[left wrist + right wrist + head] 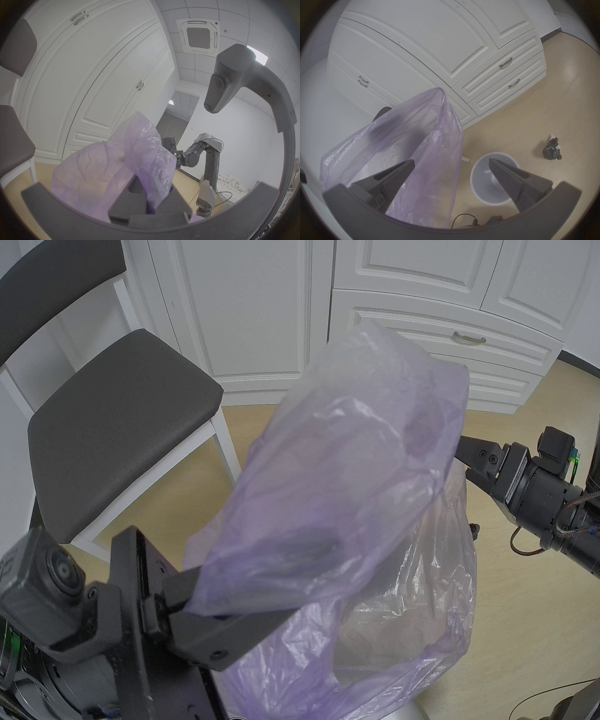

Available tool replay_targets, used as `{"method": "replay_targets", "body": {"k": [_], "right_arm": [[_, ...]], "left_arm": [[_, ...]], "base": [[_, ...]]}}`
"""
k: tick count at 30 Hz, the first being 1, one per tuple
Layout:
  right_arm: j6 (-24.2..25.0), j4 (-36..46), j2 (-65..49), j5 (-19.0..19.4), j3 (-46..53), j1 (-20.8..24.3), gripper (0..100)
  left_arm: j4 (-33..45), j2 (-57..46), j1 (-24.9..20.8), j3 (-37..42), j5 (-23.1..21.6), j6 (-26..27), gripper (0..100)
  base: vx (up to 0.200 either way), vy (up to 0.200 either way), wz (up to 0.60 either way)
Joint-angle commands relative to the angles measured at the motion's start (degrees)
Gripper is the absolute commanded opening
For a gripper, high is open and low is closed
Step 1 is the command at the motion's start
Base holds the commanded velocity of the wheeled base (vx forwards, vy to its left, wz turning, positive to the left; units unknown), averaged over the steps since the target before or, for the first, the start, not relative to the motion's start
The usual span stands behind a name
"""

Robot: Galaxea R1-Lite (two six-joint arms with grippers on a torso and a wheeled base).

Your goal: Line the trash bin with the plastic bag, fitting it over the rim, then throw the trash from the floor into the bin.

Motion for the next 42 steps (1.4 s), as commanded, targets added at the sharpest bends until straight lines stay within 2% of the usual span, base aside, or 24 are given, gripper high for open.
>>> {"method": "replay_targets", "body": {"k": [1, 6, 10, 24, 31, 32, 37, 42], "right_arm": [[-0.02, -0.01, 0.40, 0.07, 0.02, -0.03, 100], [-0.02, -0.01, -0.21, 0.16, -0.24, -0.73, 100], [-0.02, 0.16, -0.48, 0.42, 0.02, -0.82, 100], [-0.46, 1.04, 0.14, 0.51, 0.55, -2.05, 100], [-3.36, 0.52, -0.39, 0.51, 2.48, -3.10, 100], [-3.54, 0.52, -0.74, 0.51, 2.57, -3.10, 0], [-3.10, 0.60, -1.00, 3.24, 2.66, -3.37, 0], [-3.10, 0.52, -1.53, 3.50, 2.66, -4.33, 0]], "left_arm": [[-0.02, -0.79, -0.10, 0.50, -0.04, -0.02, 0], [-0.02, -1.06, -0.28, 1.47, -1.10, 0.07, 0], [-0.10, -1.23, -1.42, 3.23, -4.44, 0.07, 0], [-0.19, -1.76, -2.04, 3.58, -4.61, 0.07, 0], [-0.19, -2.29, -2.12, 3.76, -4.61, 0.07, 0], [-0.19, -2.29, -2.12, 3.76, -4.61, 0.07, 0], [-0.19, -2.02, -2.12, 3.58, -4.61, -0.46, 0], [-0.10, -2.37, -1.33, 3.67, -4.61, -3.10, 0]], "base": [[0.000, 0.000, 0.00], [0.000, 0.000, 0.00], [0.000, 0.000, 0.00], [0.000, 0.000, 0.00], [0.000, 0.000, 0.00], [0.000, 0.000, 0.00], [0.000, 0.000, 0.00], [0.000, 0.000, 0.00]]}}
